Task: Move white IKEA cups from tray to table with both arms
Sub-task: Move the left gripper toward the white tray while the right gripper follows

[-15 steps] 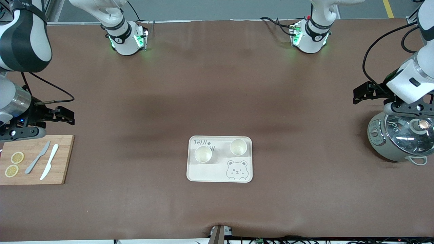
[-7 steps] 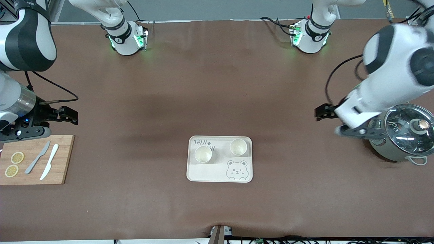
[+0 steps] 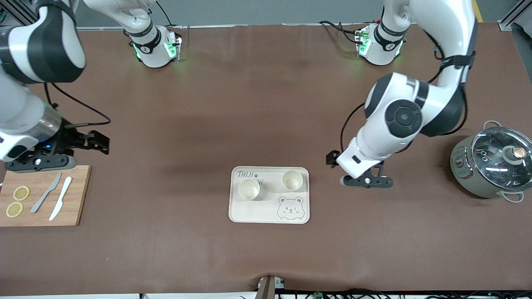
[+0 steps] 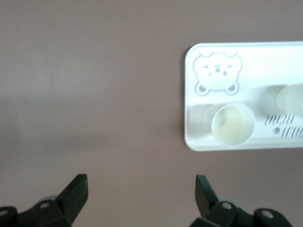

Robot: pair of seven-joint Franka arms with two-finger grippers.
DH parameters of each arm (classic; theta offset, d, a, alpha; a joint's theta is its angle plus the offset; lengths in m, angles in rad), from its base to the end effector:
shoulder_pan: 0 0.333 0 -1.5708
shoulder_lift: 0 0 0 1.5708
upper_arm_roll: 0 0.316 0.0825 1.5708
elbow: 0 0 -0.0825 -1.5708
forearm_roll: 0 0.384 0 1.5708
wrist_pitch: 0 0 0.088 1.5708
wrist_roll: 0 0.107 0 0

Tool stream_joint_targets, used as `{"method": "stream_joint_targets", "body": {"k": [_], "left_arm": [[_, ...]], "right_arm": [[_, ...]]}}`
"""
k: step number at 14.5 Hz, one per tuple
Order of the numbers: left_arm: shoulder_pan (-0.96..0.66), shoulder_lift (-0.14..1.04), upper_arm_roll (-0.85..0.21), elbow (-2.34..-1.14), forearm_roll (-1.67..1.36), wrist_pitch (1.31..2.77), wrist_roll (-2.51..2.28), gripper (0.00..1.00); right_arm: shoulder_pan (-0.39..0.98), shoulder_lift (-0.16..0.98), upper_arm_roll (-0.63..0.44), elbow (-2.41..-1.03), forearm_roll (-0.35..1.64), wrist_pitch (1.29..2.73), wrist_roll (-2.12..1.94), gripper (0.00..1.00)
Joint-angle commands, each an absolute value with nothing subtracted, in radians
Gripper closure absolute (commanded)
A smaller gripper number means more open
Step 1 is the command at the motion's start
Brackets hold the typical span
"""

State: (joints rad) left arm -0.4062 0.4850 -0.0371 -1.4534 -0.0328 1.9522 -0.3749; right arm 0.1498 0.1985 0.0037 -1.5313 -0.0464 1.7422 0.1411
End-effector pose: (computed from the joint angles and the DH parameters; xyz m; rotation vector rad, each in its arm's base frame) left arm 0.6312 -0.2974 0.4076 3.0911 -0.0804 -0.0094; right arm 0.6181 0.0912 0.5414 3.0986 0.0309 0.0293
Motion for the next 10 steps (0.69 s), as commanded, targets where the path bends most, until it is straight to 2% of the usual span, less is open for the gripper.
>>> {"method": "stream_joint_targets", "body": {"k": [1, 4, 10], "left_arm": [[-0.431, 0.566, -0.029, -1.424, -0.052, 2.075, -0.440, 0.00], [-0.483, 0.653, -0.025, -1.434, -0.041, 2.235, -0.505, 0.00], [-0.514, 0.706, -0.023, -1.462, 0.044, 2.358, -0.659, 0.00]], "right_arm": [[0.264, 0.235, 0.000, -1.503, -0.052, 1.778, 0.377, 0.00], [0.331, 0.294, 0.000, -1.491, 0.024, 1.873, 0.527, 0.00], [0.455, 0.475, 0.000, -1.474, 0.061, 2.170, 0.736, 0.00]]}}
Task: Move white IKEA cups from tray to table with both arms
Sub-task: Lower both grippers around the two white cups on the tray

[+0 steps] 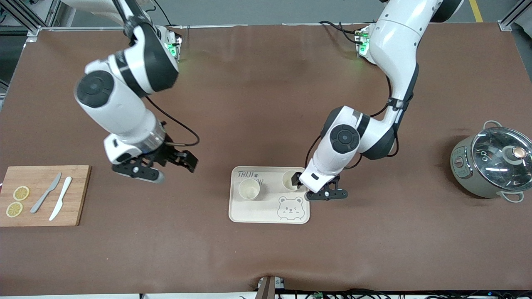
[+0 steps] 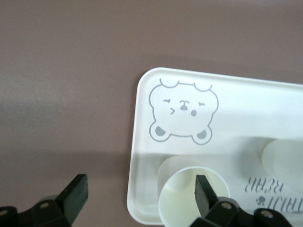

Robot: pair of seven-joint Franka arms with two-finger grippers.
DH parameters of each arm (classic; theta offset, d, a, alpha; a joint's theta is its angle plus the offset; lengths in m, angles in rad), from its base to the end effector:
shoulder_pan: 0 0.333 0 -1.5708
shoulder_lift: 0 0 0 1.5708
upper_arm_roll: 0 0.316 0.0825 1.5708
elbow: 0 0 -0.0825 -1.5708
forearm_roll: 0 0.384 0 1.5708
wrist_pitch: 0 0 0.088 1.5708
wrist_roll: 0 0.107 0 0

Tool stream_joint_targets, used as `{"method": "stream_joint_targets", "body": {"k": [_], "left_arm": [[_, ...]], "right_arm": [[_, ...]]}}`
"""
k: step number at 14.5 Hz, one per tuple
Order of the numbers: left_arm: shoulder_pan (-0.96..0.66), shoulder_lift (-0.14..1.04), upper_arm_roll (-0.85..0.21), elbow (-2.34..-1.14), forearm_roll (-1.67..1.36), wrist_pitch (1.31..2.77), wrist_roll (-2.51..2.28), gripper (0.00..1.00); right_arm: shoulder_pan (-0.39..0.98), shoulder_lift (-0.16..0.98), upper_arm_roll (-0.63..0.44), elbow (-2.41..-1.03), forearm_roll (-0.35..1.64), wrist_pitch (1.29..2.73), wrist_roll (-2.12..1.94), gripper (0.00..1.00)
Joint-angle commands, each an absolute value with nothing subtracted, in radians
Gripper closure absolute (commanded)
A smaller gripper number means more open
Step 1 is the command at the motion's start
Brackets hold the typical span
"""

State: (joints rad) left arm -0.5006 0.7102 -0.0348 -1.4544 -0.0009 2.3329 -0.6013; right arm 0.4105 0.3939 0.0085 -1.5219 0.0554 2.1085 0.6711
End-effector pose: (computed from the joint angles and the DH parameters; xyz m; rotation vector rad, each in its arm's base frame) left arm 0.6370 -0.3720 0.2818 3.0232 0.1161 0.1971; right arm 0.6329 0.2838 0.4528 -2.9605 0.4125 -0.2055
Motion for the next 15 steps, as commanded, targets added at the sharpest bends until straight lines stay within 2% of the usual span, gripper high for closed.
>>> {"method": "stream_joint_targets", "body": {"k": [1, 6, 15], "left_arm": [[-0.514, 0.704, -0.025, -1.474, 0.048, 2.362, -0.669, 0.00], [-0.529, 0.699, -0.025, -1.523, 0.049, 2.399, -0.701, 0.00], [-0.568, 0.687, -0.021, -1.597, 0.049, 2.437, -0.759, 0.00]], "right_arm": [[0.474, 0.507, 0.000, -1.471, 0.060, 2.213, 0.739, 0.00], [0.521, 0.603, -0.002, -1.442, 0.046, 2.247, 0.732, 0.00], [0.560, 0.693, -0.003, -1.405, 0.038, 2.253, 0.726, 0.00]]}}
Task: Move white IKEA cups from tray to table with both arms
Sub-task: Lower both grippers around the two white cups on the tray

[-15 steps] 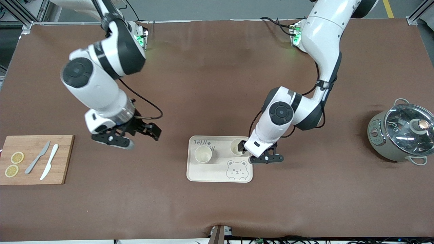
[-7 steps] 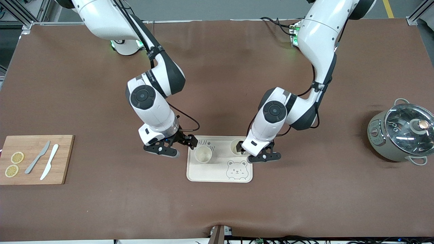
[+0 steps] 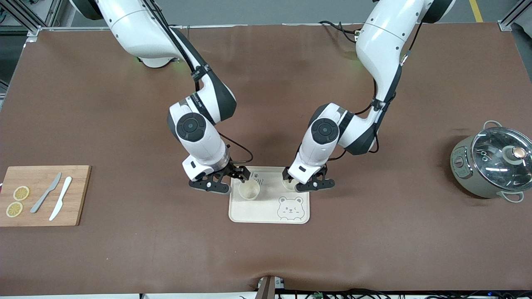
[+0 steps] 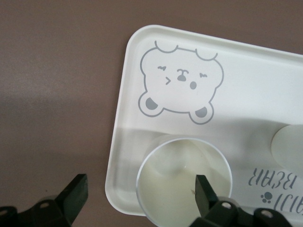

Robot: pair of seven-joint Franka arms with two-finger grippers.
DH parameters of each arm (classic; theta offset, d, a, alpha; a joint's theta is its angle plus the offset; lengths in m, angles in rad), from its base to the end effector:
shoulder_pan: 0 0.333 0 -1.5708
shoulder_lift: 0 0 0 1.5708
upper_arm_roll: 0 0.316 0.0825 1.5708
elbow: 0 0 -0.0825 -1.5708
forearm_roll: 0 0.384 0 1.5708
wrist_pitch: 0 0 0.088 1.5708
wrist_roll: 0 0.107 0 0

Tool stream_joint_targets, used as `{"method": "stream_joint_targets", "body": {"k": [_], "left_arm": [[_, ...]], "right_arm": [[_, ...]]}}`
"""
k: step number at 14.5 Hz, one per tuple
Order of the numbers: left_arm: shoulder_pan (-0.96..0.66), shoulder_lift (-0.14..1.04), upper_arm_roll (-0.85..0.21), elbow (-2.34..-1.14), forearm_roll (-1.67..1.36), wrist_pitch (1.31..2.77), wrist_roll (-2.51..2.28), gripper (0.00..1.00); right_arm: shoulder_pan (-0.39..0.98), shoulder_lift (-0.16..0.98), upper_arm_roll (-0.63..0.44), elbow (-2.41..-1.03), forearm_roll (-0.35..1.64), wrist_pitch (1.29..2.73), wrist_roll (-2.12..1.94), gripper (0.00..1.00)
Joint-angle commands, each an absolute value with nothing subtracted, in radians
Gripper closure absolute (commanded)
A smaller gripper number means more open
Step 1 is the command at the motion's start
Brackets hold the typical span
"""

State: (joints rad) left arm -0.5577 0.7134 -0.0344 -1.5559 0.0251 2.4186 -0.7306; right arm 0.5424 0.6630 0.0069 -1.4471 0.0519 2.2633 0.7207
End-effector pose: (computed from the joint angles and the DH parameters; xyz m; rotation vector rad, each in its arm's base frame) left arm 0.5991 -0.3980 0.2417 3.0350 0.1991 0.1765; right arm 0.6264 0.3839 0.3126 -2.9943 0.3054 -0.1443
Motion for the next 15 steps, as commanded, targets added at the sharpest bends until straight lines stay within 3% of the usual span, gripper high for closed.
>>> {"method": "stream_joint_targets", "body": {"k": [1, 15], "left_arm": [[-0.566, 0.683, -0.021, -1.600, 0.049, 2.436, -0.759, 0.00], [-0.557, 0.676, -0.018, -1.621, 0.051, 2.445, -0.768, 0.00]], "right_arm": [[0.561, 0.701, -0.003, -1.405, 0.038, 2.263, 0.726, 0.00], [0.578, 0.795, -0.005, -1.405, -0.005, 2.390, 0.730, 0.00]]}}
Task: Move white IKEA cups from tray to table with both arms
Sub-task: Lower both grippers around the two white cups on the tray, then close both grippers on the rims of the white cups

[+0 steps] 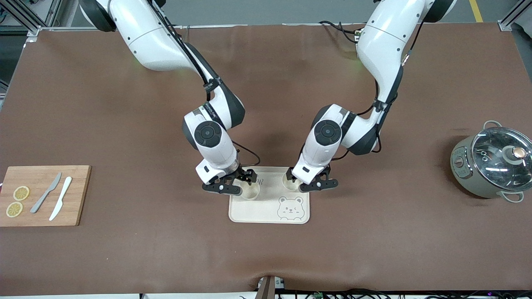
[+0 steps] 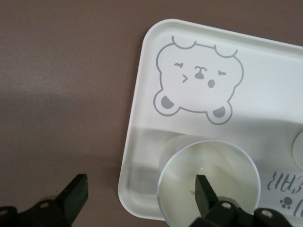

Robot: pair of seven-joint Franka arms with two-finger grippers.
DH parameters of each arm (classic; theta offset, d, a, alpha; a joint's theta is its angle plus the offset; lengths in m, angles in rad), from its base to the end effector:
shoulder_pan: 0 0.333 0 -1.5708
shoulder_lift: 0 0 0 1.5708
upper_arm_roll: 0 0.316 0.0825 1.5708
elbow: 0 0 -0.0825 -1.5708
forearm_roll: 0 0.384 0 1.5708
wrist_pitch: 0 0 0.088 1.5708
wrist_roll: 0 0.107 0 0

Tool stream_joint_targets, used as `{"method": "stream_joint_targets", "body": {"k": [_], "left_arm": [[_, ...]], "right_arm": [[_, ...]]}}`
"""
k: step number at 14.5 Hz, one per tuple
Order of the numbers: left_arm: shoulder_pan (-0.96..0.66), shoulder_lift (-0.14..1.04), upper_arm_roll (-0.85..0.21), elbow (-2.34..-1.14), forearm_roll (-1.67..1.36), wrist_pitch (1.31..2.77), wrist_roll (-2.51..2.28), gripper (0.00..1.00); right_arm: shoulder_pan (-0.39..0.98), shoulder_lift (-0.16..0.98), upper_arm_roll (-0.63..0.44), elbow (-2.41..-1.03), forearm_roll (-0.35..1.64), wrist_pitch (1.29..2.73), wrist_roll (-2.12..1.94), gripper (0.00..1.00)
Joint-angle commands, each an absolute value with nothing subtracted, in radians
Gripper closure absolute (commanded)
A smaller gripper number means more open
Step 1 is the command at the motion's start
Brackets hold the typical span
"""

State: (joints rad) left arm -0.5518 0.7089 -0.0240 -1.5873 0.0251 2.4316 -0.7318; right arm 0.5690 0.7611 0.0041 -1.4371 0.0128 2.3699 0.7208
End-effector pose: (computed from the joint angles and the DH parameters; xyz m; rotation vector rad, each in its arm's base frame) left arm 0.5987 -0.3855 0.2321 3.0485 0.2213 0.1671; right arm 0.6237 0.4019 0.2559 -3.0125 0.2377 -0.1962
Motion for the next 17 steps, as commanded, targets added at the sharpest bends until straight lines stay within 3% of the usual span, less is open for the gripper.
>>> {"method": "stream_joint_targets", "body": {"k": [1, 11, 12, 13, 17], "left_arm": [[-0.557, 0.678, -0.018, -1.620, 0.052, 2.445, -0.788, 0.00], [-0.571, 0.718, -0.018, -1.588, 0.054, 2.448, -0.792, 0.00], [-0.571, 0.719, -0.020, -1.582, 0.042, 2.459, -0.811, 0.34], [-0.569, 0.716, -0.020, -1.578, 0.047, 2.462, -0.845, 0.99], [-0.572, 0.719, -0.020, -1.578, 0.097, 2.465, -0.842, 1.00]], "right_arm": [[0.578, 0.798, -0.005, -1.405, -0.005, 2.396, 0.732, 0.00], [0.578, 0.825, -0.006, -1.408, -0.061, 2.408, 0.735, 0.00], [0.578, 0.828, -0.006, -1.408, -0.069, 2.408, 0.735, 0.00], [0.578, 0.831, -0.006, -1.408, -0.074, 2.410, 0.735, 0.00], [0.577, 0.833, -0.006, -1.407, -0.074, 2.413, 0.733, 0.00]]}}
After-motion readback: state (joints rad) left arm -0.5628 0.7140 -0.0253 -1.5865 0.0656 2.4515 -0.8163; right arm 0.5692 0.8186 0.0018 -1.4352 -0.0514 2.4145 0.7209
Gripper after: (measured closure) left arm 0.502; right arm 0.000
